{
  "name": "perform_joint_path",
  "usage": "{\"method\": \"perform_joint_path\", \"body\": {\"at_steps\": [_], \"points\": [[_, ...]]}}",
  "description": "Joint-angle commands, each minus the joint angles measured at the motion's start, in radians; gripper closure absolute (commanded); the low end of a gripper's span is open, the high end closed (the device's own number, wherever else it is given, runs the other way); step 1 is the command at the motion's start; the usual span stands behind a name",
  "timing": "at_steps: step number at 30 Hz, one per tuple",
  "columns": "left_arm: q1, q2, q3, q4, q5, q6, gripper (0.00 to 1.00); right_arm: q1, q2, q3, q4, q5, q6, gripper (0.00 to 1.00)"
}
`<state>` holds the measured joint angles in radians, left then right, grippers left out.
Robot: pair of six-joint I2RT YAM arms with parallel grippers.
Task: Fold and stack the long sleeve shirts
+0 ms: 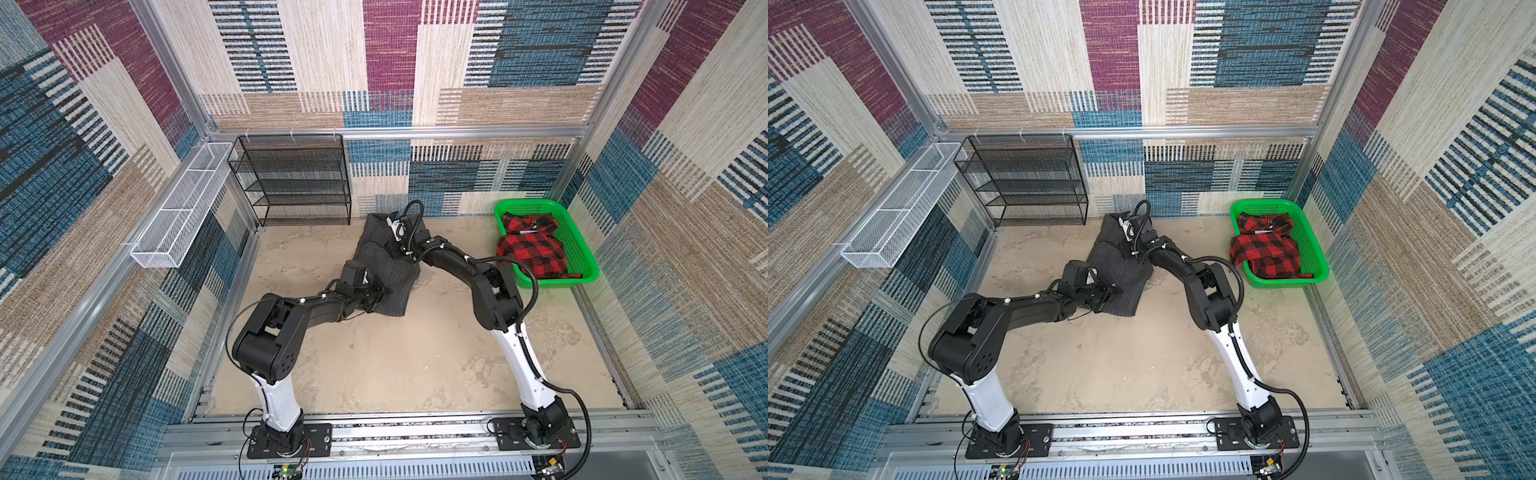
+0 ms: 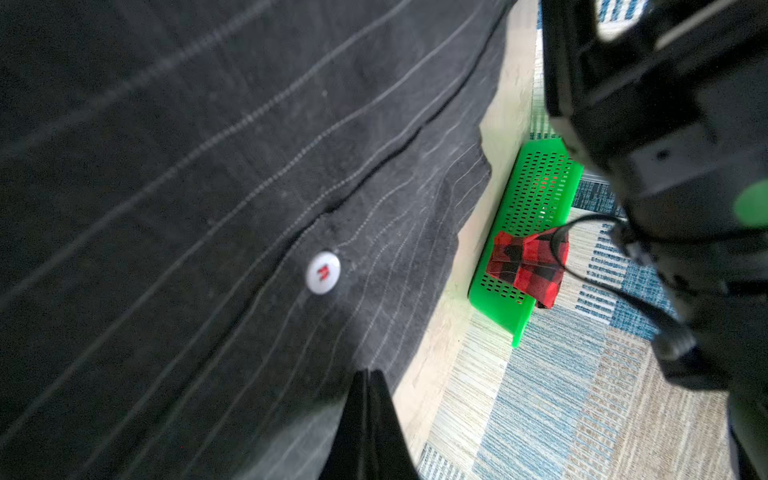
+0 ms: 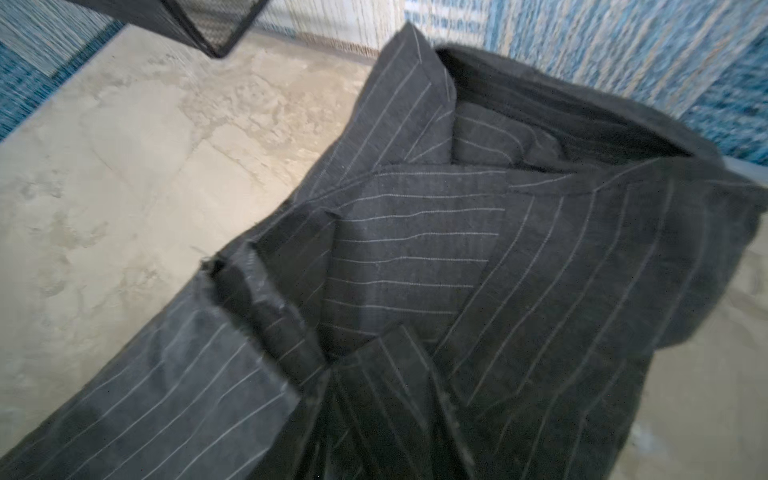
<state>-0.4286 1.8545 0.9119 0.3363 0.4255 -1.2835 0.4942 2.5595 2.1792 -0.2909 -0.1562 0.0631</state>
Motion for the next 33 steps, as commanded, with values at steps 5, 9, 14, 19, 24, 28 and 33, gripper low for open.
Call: {"method": "perform_joint_path", "body": {"at_steps": [5, 9, 14, 19, 24, 28, 33], "points": [[0.038, 0.025, -0.101, 0.006, -0.021, -0.048, 0.98, -0.026, 0.077, 0.054, -0.100, 0.004, 0.014, 0.60], [0.105, -0.032, -0.136, -0.140, -0.035, 0.010, 0.98, -0.026, -0.023, -0.153, -0.065, 0.023, 0.038, 0.62], [0.204, -0.116, -0.137, -0.330, -0.035, 0.145, 0.96, -0.019, -0.259, -0.566, 0.074, -0.007, 0.205, 0.63], [0.310, -0.185, -0.073, -0.521, -0.007, 0.331, 0.84, 0.061, -0.495, -0.944, 0.149, -0.002, 0.417, 0.63], [0.374, -0.295, 0.007, -0.698, -0.013, 0.470, 0.68, 0.157, -0.674, -1.020, 0.071, 0.125, 0.512, 0.60], [0.412, -0.421, 0.041, -0.839, -0.049, 0.552, 0.55, 0.176, -0.763, -0.964, 0.004, 0.165, 0.504, 0.58], [0.481, -0.508, -0.014, -0.848, -0.028, 0.558, 0.49, 0.205, -0.725, -0.834, -0.024, 0.087, 0.454, 0.58]]}}
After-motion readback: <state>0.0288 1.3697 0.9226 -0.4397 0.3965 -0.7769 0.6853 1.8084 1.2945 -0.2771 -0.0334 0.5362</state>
